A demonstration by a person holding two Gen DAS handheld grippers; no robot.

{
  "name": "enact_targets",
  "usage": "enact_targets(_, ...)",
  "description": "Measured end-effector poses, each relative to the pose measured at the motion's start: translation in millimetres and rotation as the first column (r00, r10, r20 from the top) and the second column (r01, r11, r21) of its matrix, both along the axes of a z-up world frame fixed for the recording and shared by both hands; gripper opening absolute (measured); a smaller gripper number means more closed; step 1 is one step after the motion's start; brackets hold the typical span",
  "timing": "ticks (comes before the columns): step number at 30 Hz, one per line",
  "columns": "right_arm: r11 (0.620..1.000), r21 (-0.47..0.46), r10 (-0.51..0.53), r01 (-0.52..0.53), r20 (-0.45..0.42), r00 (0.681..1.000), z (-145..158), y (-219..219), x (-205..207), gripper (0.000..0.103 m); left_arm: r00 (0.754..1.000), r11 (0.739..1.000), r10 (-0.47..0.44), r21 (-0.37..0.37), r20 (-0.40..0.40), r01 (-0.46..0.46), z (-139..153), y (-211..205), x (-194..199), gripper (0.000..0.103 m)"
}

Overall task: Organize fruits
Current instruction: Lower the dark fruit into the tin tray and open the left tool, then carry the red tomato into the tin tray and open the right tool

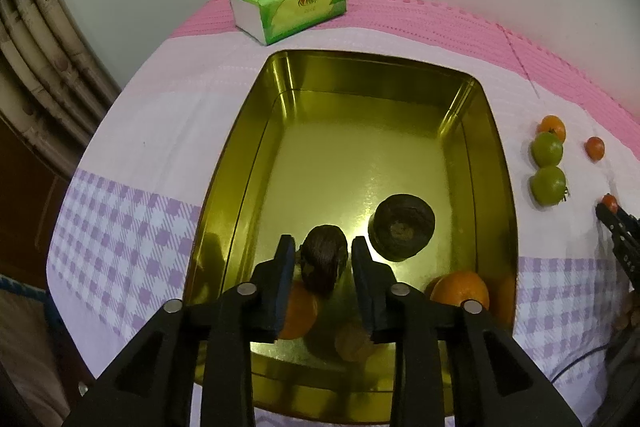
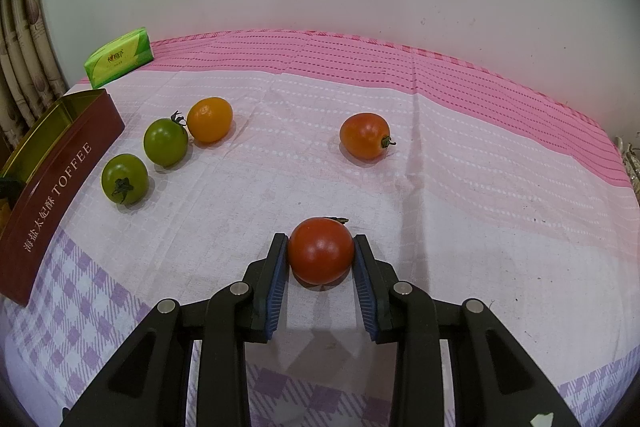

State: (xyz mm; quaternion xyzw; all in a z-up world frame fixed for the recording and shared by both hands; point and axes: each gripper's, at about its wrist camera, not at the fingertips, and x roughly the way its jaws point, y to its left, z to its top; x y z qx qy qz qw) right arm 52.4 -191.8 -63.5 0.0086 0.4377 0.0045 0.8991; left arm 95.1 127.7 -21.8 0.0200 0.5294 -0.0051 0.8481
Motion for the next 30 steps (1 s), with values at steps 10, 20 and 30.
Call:
enact_targets(10,1.0,0.005,-0.02,0.02,-0.017,1.0,4.5,1.2,5.2,0.028,0.995,0.999,-0.003,0.053,0.099,-0.002,29.0,6.4,-14.6,0.066)
enact_targets(20,0.987,0.092,0.127,-0.134,0.075,0.989,59.5,66.5,5.7,0.028,0.981,0.993,0.1,0.04,0.166,-0.108,52.6,47.7,-35.7,0.069)
enact_targets(30,0.901,0.129,0.404,-0.415,0.106,0.909,82.4,187.2,-1.3,0.028,0.969,0.974,0.22,0.036,0.116,-0.225,44.7,92.0,-59.4,0.069)
